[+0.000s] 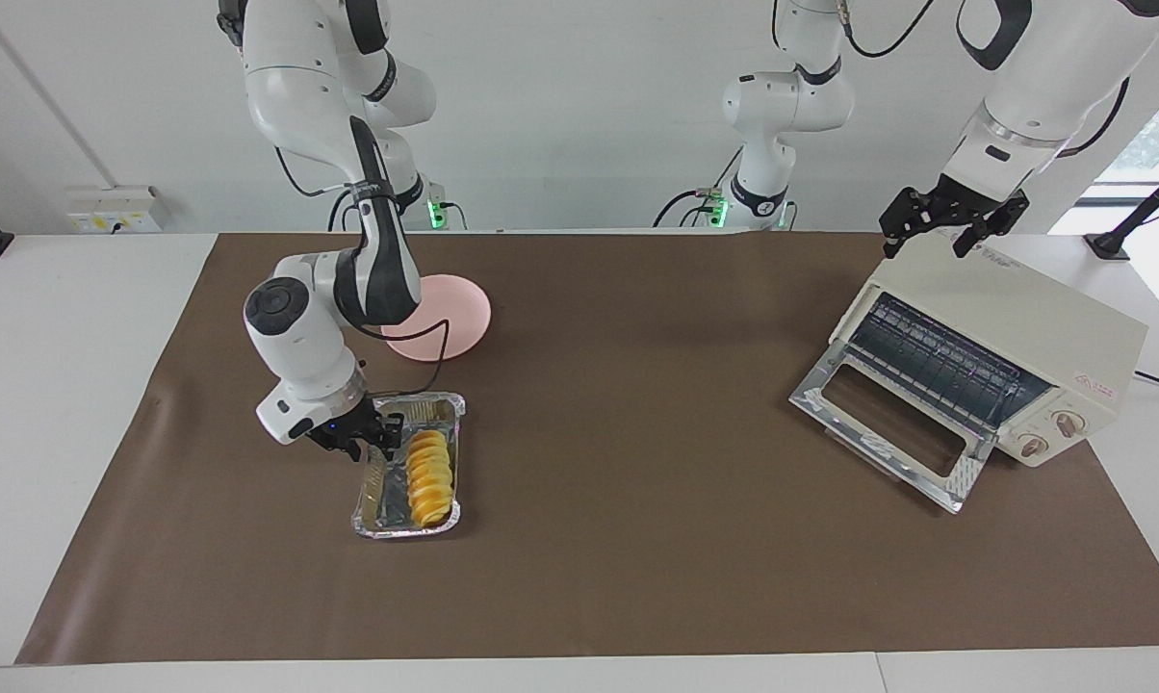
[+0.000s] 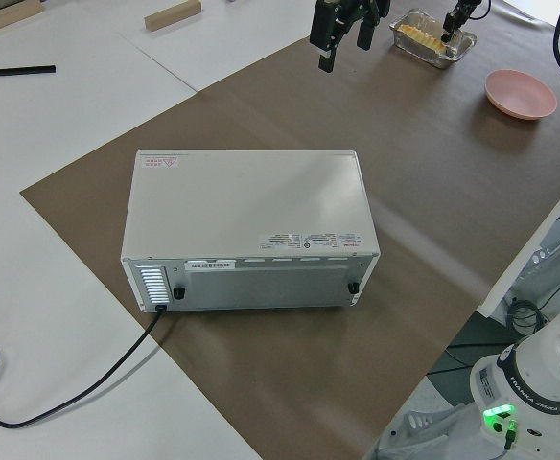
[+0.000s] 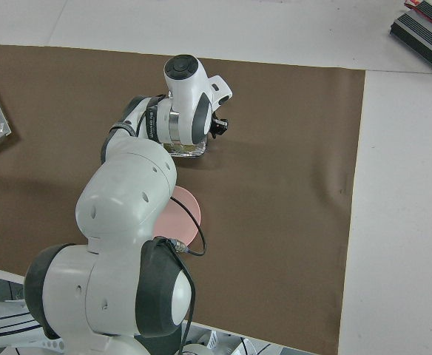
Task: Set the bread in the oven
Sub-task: 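Slide the foil tray with the right gripper toward the toaster oven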
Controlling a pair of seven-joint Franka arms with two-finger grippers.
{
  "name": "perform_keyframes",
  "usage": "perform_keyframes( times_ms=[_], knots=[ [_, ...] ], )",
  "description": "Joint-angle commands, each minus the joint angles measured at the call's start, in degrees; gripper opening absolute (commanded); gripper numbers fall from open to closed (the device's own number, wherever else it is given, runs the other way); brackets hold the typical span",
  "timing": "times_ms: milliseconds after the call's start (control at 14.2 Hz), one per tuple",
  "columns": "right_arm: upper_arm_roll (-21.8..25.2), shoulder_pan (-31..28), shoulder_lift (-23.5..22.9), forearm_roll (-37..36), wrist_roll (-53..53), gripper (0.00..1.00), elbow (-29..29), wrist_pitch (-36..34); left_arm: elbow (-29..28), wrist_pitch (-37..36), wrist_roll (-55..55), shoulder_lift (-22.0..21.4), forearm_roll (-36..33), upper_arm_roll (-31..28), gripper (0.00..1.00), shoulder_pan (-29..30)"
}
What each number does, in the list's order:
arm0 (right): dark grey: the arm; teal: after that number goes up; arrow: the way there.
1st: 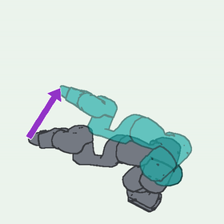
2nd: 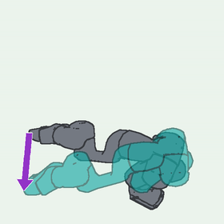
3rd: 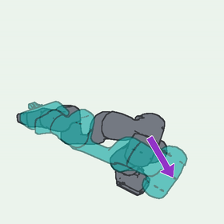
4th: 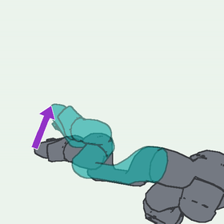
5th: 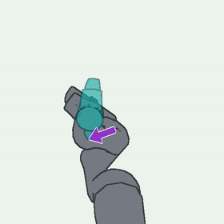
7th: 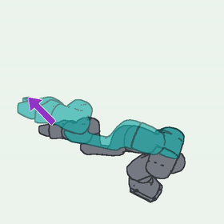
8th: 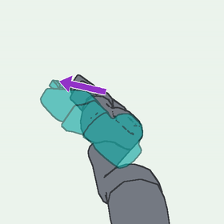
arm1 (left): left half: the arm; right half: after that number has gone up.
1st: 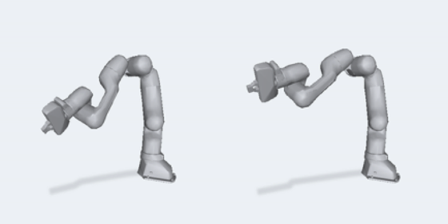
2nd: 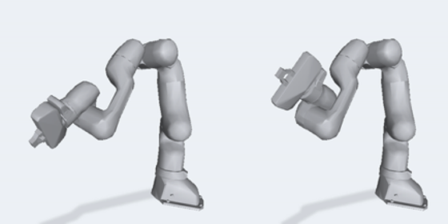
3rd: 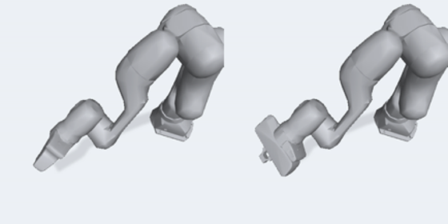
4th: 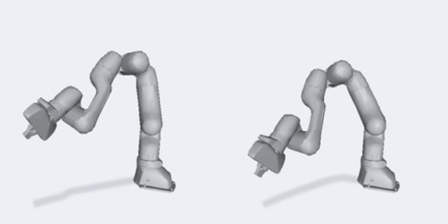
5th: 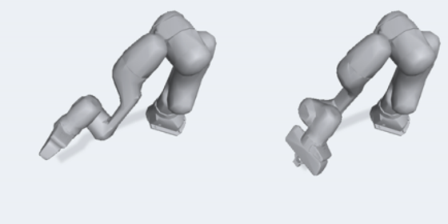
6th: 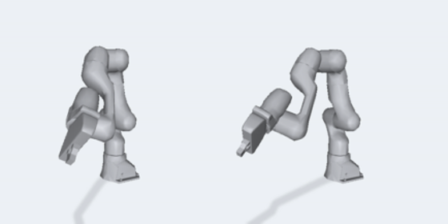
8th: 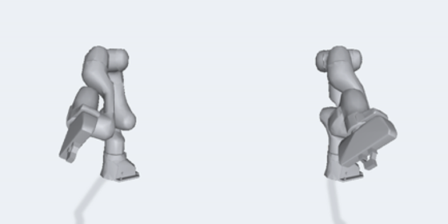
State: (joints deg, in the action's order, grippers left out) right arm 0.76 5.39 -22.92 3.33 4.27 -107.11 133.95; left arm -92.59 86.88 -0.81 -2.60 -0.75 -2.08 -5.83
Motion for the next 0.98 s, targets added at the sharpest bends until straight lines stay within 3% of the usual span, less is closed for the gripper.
perform_keyframes(
  times_ms=[0, 422, 773, 914],
  knots=[
    [-0.85, -0.56, 2.26, 0.62, -1.55, 0.00, -0.13, 0.35, -1.45, -0.05, 0.63, -1.53, -0.04, -0.74, 1.00, -1.11],
    [-7.00, 0.93, 3.32, 0.71, 1.86, 0.00, 6.11, -2.11, -1.28, 0.04, 0.63, -1.45, 0.83, -0.74, 1.00, -0.94],
    [-7.27, 10.23, 2.44, 0.80, 17.58, 0.00, 9.81, -1.51, -1.19, 0.30, 0.46, -1.45, 2.07, -0.82, 1.00, -0.50],
    [-7.27, 14.54, -0.79, 0.71, 25.22, 0.00, 14.17, -1.85, -1.28, 0.13, 0.20, -1.45, 2.07, -0.91, 1.00, -0.67]
  ],
)
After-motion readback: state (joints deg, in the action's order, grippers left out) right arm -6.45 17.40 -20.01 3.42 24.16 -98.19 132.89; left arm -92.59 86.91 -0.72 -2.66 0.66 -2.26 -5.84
